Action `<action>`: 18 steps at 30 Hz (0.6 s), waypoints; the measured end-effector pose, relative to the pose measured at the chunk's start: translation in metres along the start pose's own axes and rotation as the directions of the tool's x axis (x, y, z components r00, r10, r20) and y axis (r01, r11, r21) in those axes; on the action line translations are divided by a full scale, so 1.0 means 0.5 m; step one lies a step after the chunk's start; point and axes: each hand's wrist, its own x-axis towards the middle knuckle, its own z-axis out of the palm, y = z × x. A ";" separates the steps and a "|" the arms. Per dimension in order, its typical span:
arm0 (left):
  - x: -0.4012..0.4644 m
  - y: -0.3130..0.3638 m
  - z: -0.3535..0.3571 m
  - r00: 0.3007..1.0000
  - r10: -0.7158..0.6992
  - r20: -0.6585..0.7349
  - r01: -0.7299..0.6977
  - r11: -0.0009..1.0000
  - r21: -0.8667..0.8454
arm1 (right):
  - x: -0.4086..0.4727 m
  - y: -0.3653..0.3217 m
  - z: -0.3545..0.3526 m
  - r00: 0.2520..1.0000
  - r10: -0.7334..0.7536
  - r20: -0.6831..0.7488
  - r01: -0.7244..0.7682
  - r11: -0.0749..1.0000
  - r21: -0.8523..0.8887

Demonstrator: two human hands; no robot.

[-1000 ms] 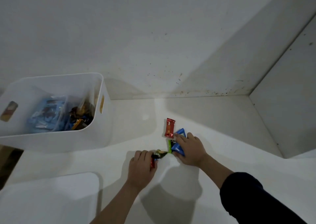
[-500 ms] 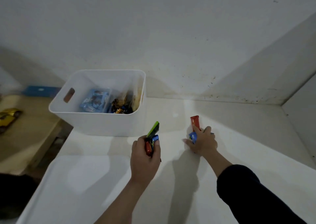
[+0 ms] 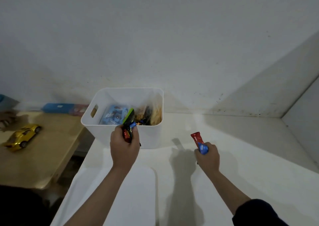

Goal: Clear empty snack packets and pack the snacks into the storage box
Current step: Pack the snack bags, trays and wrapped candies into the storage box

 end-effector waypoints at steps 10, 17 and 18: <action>0.286 -0.023 0.043 0.937 -0.245 0.251 0.162 0.937 0.309 | 0.022 -0.448 0.086 0.940 -0.273 0.207 0.190 0.918 0.347; 0.333 -0.070 0.081 0.749 -0.579 0.324 0.467 0.807 0.361 | 0.048 -0.486 0.187 0.920 -0.123 0.371 0.069 0.985 0.155; 0.331 -0.072 0.079 0.743 -0.577 0.340 0.463 0.809 0.361 | 0.048 -0.487 0.193 0.906 -0.102 0.411 0.056 0.991 0.124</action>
